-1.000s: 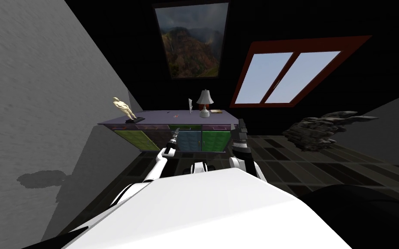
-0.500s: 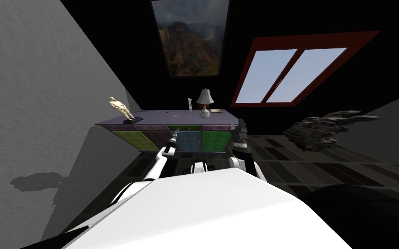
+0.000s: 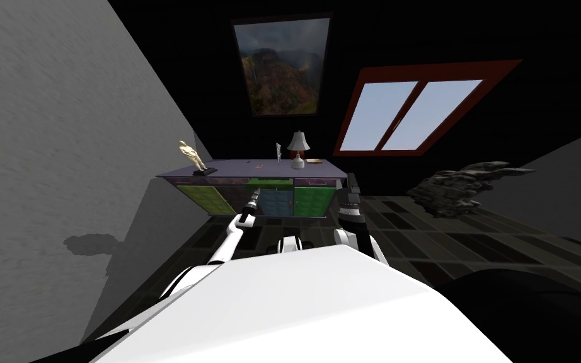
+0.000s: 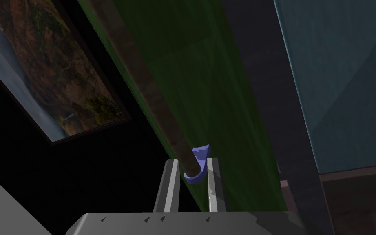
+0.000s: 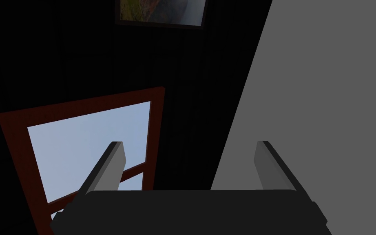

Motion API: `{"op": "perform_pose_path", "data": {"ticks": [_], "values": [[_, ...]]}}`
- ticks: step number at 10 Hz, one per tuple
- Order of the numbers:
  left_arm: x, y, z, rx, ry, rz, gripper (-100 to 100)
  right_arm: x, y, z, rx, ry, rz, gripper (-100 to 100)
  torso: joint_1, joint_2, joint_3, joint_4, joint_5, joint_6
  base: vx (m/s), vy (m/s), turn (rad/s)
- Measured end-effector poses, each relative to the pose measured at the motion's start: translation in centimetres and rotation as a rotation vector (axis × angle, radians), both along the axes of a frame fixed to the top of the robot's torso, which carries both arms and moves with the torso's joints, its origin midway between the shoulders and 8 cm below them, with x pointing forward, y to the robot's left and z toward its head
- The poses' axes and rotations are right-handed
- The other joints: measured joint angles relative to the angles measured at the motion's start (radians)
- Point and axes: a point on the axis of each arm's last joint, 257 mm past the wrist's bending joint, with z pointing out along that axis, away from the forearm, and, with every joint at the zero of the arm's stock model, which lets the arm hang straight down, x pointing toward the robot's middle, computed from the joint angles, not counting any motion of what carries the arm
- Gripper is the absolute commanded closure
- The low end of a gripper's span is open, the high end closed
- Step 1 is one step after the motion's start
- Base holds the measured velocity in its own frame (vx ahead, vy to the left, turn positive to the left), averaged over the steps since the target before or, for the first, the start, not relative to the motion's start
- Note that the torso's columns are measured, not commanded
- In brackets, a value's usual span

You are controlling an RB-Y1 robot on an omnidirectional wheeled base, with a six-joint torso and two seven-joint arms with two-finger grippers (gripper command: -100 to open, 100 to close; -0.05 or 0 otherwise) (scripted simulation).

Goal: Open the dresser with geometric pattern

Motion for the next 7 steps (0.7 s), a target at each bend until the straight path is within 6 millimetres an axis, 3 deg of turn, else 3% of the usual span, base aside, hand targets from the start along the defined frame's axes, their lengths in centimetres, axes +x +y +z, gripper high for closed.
{"op": "perform_pose_path", "data": {"ticks": [7], "values": [[3.3,0.7,4.5,-0.003,-0.001,0.011,-100,0.0,0.0,0.0,0.0,0.0,0.0,0,0.003,0.001,0.0,-0.002,0.002,0.0,-0.05,0.002,-0.016]]}}
